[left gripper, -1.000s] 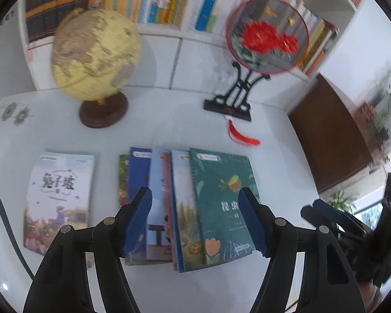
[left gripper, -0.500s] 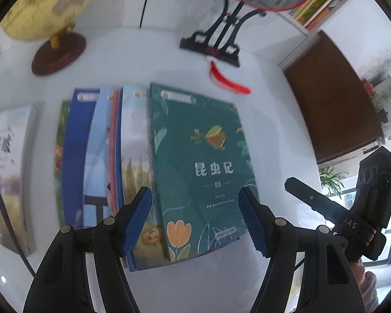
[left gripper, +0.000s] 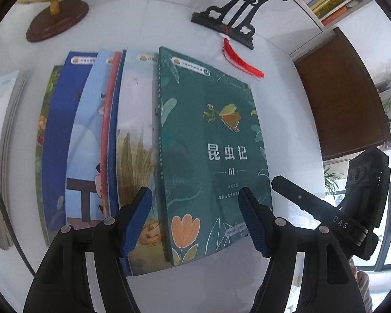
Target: Organize books
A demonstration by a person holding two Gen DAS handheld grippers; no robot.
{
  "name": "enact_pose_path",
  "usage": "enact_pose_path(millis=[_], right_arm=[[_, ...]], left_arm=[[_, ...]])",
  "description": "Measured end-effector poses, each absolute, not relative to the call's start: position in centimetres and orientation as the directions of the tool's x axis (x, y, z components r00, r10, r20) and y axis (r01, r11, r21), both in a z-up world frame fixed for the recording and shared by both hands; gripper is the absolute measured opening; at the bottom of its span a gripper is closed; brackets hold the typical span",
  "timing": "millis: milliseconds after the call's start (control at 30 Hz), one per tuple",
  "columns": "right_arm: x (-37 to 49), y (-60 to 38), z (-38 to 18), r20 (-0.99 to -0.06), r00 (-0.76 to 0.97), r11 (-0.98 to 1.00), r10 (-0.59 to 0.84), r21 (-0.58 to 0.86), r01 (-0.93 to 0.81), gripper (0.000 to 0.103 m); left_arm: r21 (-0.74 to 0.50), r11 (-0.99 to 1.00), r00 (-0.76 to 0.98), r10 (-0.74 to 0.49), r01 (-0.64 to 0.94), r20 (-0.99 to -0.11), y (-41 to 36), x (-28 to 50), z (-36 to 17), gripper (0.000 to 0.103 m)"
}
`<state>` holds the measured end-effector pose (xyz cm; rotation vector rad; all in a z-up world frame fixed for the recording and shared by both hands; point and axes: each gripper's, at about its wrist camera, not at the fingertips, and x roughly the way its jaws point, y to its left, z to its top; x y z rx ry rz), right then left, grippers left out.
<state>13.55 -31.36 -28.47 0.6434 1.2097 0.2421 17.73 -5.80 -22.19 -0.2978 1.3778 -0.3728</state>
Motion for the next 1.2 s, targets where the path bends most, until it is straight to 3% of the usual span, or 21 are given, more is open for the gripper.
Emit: enact_pose_path(millis=[1000, 1133, 1200], right_arm=[[13.3, -31.4, -30.3, -0.788, 0.312, 0.763, 0.531, 0.605, 0.228, 0.054], [13.3, -31.3, -30.4, -0.776, 0.32, 0.755, 0.544, 0.619, 0.216, 0.056], [13.3, -31.1, -30.6, -0.749, 0.331, 0.732, 0.574, 0.651, 0.2, 0.06]], left_arm=[[-0.476, 0.875, 0.153, -0.484, 0.089, -0.862, -5.9, 17.9, -23.0, 0.084], [-0.515, 0.849, 0.163, -0.528, 0.116, -0.834, -6.2, 17.8, -23.3, 0.101], [-0.496, 0.857, 0.166, -0.515, 0.141, -0.841, -6.7, 17.6, -23.4, 0.102]])
